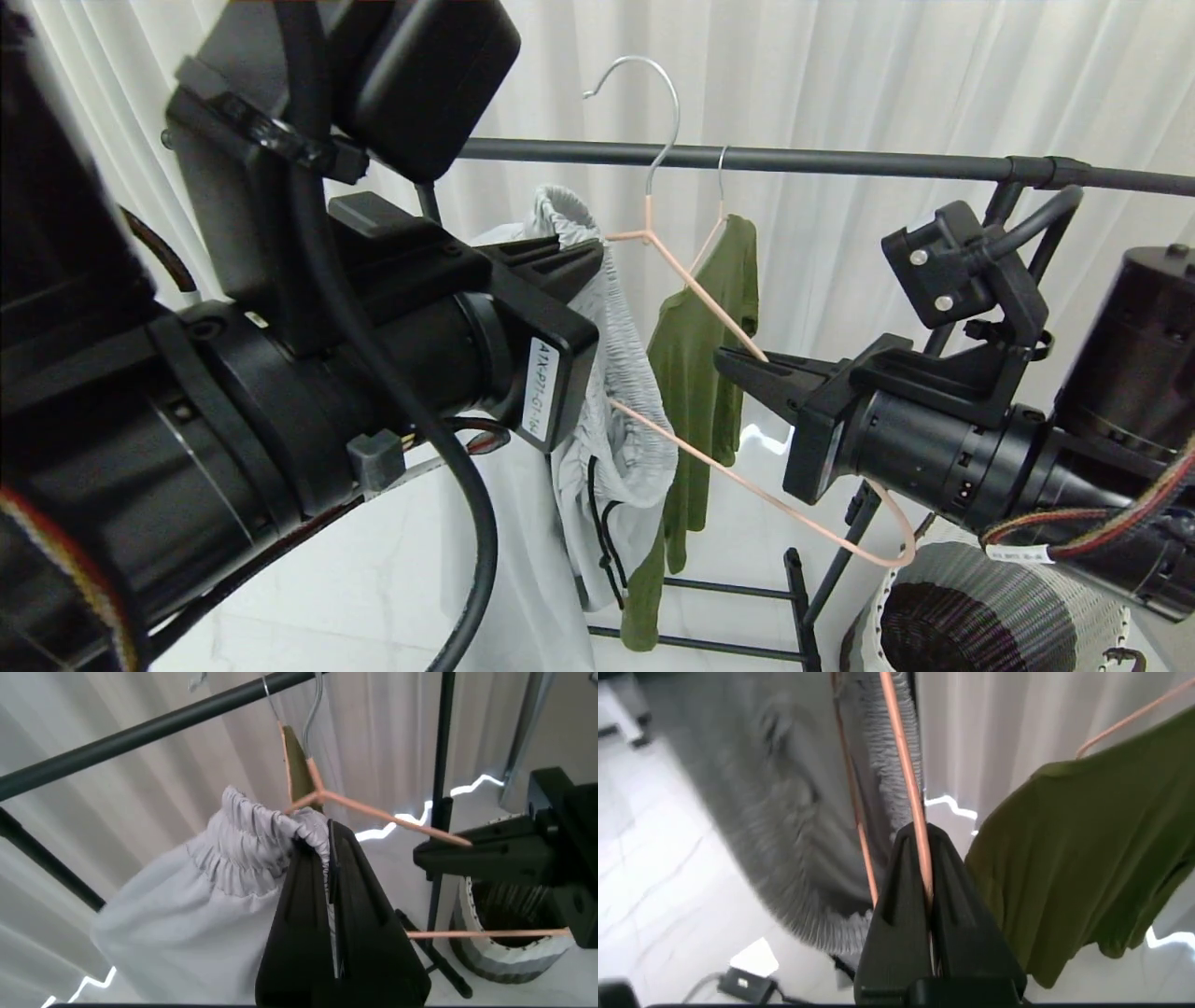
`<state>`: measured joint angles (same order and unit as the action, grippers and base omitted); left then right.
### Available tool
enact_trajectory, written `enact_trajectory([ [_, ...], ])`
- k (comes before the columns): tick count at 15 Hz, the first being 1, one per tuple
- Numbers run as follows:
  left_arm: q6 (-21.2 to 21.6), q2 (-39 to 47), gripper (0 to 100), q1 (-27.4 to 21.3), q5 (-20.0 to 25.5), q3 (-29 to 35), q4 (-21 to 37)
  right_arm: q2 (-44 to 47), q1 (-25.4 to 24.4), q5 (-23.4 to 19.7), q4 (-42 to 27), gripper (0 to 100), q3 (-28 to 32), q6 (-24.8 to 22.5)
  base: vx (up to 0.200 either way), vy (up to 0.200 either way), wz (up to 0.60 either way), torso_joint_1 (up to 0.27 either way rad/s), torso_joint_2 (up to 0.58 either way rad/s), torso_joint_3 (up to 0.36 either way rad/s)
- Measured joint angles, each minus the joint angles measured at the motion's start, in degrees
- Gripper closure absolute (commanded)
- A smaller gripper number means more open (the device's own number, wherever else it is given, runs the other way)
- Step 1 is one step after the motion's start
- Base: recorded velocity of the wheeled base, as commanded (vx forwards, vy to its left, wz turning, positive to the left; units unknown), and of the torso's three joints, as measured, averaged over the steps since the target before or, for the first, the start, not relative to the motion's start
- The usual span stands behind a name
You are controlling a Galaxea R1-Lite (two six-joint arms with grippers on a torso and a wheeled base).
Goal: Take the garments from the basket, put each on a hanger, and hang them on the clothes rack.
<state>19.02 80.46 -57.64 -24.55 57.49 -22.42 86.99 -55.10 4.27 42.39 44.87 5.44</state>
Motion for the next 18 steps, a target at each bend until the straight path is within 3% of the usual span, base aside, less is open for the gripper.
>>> enact_trajectory([
  [3,0.0,-0.1,100,0.1,-0.1,-1.2,0.0,0.1,0.5,3.3,0.3,100,1.9,2.4,0.0,0.0,0.0,0.0,0.0,0.0],
  [15,0.6,0.0,100,1.4,-0.3,-3.1,0.0,-0.2,3.3,3.7,0.4,100,10.2,2.4,0.0,0.0,0.0,0.0,0.0,0.0],
  [16,0.7,0.1,0,1.4,-0.3,-3.1,0.0,-0.3,3.3,3.7,0.4,100,10.5,2.3,0.0,0.0,0.0,0.0,0.0,0.0],
  [18,0.6,0.1,0,1.4,-0.3,-3.2,0.0,-0.4,3.3,3.7,0.6,100,11.3,2.3,0.0,0.0,0.0,0.0,0.0,0.0],
])
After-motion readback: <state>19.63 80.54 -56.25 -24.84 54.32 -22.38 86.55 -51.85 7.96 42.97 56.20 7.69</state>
